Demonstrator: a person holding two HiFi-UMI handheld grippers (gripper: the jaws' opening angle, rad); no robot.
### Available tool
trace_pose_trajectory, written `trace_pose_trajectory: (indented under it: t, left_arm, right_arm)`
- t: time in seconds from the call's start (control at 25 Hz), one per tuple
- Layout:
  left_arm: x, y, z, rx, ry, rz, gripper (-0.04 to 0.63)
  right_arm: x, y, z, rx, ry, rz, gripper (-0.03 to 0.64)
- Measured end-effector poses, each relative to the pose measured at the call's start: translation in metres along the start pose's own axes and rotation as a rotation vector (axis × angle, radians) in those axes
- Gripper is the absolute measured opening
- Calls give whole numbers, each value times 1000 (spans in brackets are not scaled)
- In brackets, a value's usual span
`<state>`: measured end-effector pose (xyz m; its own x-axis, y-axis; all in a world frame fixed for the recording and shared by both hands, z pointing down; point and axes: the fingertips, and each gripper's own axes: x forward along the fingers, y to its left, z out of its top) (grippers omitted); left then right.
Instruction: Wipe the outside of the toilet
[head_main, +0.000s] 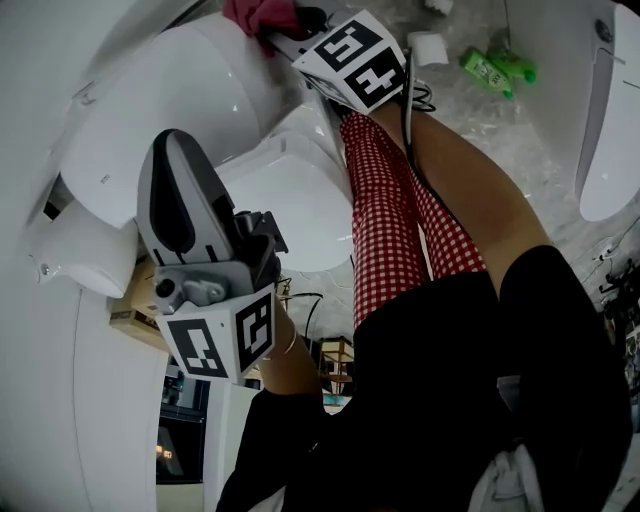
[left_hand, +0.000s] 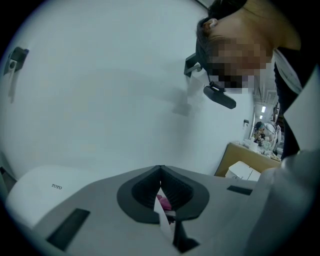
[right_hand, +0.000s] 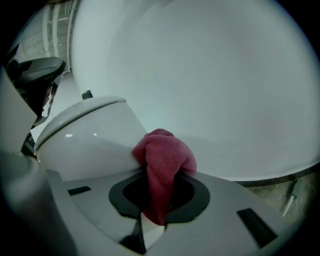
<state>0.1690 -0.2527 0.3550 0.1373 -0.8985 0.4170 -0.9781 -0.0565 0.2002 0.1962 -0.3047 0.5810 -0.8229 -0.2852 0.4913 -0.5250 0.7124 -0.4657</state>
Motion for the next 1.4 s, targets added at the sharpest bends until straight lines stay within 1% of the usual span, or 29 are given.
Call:
trace_pose_trajectory:
  t: [0.08,0.2,0.32,0.48,0.64,0.92,1.08,1.24,1.4]
  left_arm:
    - [-1,0,-2,-4,1,-5,6]
    - [-1,-4,-7,-6,8,-18,6]
    - [-2,-6,-12,-7,18,-21,6]
    - [0,-8,-16,-9,23,-25,6]
    - [2,-9,-18,-28,27,-32,6]
    - [2,-6,-22,-38,28,-31,6]
    - [2,-6,-22,-43,30,-35,6]
    - [1,-5,-21,-71,25,-38,6]
    - [1,-5,-25,-62,35,-37,6]
  right_arm:
    - [4,-3,-8,-8,32,-2,72]
    - [12,-13,-22,-15,46,-9,72]
    - [14,-15,-33,-12,100,-9,72]
    - [22,-22,-47,-27,123,-17,72]
    - [28,-29,-71,-38,213,-19,72]
    - [36,-33,-95,-63,289,-18,72]
    - [37,-34,-101,-68,317,-31,72]
    - [39,-33,-109,-69,342,-28,72]
    - [39,-35,-114,-51,336,-23,72]
